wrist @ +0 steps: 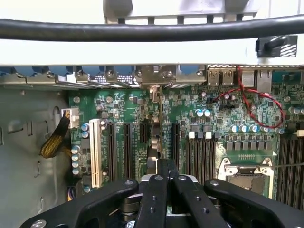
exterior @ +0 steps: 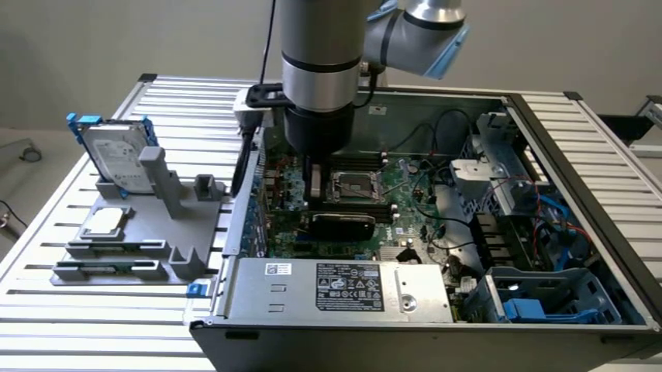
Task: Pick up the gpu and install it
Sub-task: 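Press down on the gpu until it lock into place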
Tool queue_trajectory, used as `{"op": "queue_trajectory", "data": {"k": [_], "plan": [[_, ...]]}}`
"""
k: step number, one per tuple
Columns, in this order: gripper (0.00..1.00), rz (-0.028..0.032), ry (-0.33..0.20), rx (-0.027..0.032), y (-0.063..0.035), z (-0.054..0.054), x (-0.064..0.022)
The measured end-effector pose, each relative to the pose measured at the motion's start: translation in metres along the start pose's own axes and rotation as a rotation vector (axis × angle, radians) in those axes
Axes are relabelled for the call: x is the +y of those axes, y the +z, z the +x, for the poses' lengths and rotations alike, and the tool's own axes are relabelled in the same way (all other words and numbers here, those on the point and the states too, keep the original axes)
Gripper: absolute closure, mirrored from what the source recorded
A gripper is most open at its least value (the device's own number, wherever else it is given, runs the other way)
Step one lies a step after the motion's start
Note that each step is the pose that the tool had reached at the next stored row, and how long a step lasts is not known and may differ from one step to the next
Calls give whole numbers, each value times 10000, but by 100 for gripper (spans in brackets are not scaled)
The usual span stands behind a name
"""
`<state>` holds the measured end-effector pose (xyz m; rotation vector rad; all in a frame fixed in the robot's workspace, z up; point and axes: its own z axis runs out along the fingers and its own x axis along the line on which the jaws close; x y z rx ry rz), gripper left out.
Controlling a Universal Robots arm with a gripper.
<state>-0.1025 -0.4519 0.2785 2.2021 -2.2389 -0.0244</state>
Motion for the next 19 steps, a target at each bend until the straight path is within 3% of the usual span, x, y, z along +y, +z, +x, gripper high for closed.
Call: {"op": "queue_trajectory", "data": {"k": [3, 10, 19], "plan": [[89, -153, 2, 0, -13, 0, 17], [89, -621, 7, 13, -27, 1, 87], [89, -1103, 13, 21, -48, 3, 184]]}}
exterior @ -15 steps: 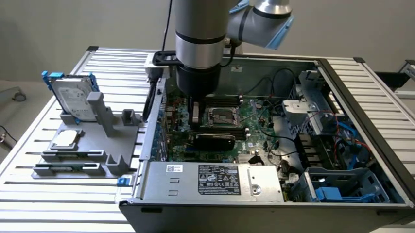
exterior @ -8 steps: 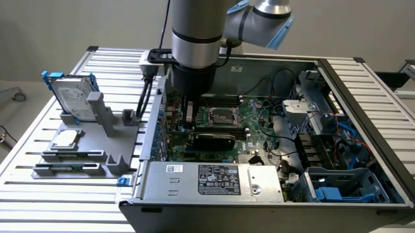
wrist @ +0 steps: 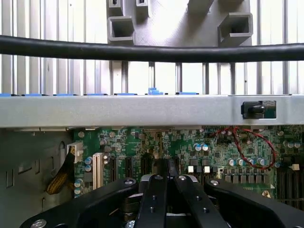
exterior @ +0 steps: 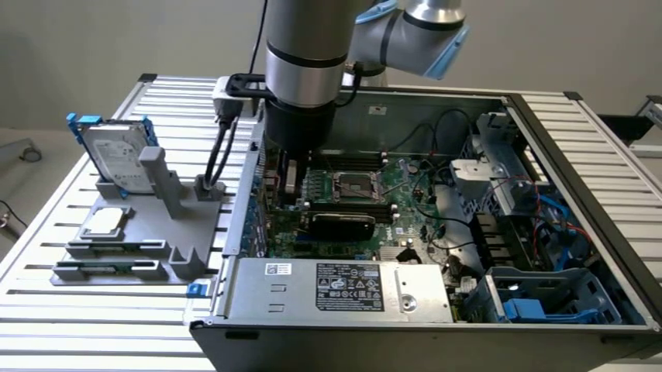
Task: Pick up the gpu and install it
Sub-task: 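Press down on the gpu until it lock into place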
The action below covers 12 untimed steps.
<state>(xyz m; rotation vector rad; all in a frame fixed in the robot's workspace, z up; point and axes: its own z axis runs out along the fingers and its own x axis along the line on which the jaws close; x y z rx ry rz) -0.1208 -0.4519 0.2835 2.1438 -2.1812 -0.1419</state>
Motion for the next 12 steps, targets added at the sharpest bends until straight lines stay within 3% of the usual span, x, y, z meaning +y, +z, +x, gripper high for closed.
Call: {"op": "queue_trajectory", "data": {"k": [2, 7, 12], "plan": [[89, -72, 1, 1, -17, 1, 15], [89, -179, 1, 1, -88, 0, 41], [89, -365, 3, 5, -103, 0, 72]]}}
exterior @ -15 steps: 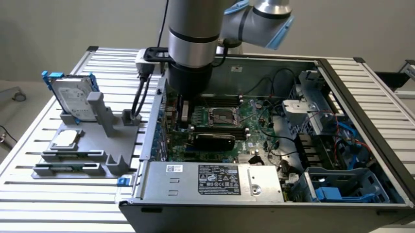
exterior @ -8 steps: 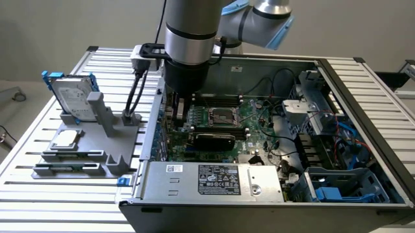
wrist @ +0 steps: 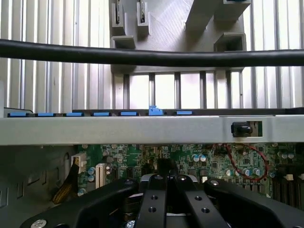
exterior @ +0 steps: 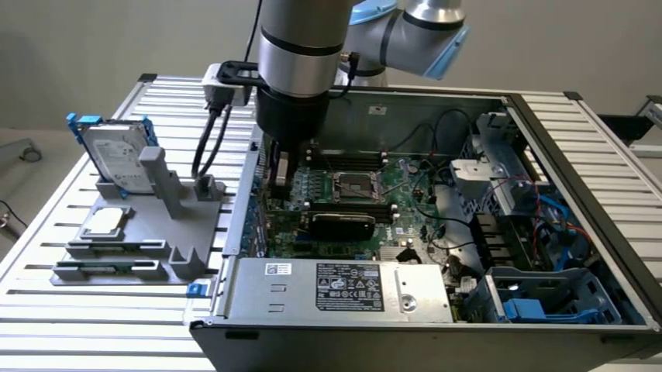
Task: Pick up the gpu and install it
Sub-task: 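Press down on the gpu until it lock into place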
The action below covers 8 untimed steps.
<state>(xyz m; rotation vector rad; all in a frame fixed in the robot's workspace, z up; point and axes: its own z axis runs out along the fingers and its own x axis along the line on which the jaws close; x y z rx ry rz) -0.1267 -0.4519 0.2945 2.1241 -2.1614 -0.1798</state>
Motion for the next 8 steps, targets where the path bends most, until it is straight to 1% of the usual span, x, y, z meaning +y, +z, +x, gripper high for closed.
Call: {"op": "queue_trajectory", "data": {"k": [3, 5, 6, 8], "plan": [[89, -118, 3, 2, -4, 0, 21], [89, -185, 3, 5, -5, 1, 35], [89, -216, 4, 10, -6, 1, 42], [89, -254, 4, 23, -11, 2, 50]]}}
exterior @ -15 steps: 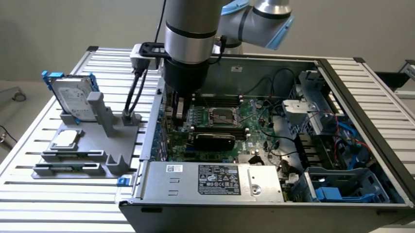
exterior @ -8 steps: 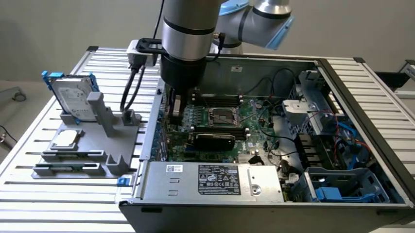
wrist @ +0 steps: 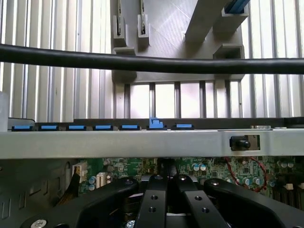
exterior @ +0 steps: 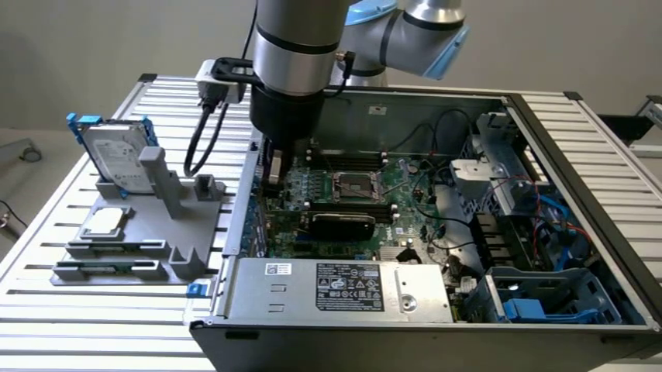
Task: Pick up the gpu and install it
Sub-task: 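Press down on the gpu until it lock into place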
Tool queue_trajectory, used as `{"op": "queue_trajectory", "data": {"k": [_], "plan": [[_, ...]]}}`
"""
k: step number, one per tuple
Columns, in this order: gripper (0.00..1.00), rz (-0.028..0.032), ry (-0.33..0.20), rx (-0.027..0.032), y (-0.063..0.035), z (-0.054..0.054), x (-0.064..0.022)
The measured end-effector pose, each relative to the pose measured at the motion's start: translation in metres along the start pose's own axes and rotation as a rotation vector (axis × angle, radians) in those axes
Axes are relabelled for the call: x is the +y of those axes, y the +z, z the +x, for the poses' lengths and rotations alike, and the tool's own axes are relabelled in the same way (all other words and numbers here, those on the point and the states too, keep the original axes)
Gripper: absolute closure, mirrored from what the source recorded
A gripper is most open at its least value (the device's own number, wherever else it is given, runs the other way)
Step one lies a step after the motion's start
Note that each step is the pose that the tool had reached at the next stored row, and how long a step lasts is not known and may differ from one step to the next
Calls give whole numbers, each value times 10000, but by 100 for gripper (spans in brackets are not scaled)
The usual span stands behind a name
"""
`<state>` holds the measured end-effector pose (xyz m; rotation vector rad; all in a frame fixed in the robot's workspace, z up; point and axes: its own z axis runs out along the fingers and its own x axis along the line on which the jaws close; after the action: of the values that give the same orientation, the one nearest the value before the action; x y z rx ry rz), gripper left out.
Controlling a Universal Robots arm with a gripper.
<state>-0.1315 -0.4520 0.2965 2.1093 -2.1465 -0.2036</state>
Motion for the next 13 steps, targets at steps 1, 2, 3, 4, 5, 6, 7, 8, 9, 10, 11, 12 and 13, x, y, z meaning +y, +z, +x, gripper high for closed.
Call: {"op": "queue_trajectory", "data": {"k": [1, 2, 3, 4, 5, 6, 7, 8, 9, 10, 11, 12, 13], "plan": [[89, -15, 2, 10, -5, 0, 3], [89, -32, 4, 20, -11, 0, 6], [89, -50, 7, 30, -18, 0, 9], [89, -68, 11, 42, -26, 0, 11], [89, -81, 15, 58, -33, 0, 13], [89, -94, 20, 77, -41, -1, 14], [89, -106, 23, 98, -45, -1, 14], [89, -111, 25, 115, -46, 0, 14], [89, -114, 28, 134, -47, 0, 14], [89, -114, 31, 154, -47, 1, 13], [89, -115, 36, 180, -47, 1, 14], [89, -114, 41, 204, -47, 0, 14], [89, -113, 45, 224, -47, 1, 14]]}}
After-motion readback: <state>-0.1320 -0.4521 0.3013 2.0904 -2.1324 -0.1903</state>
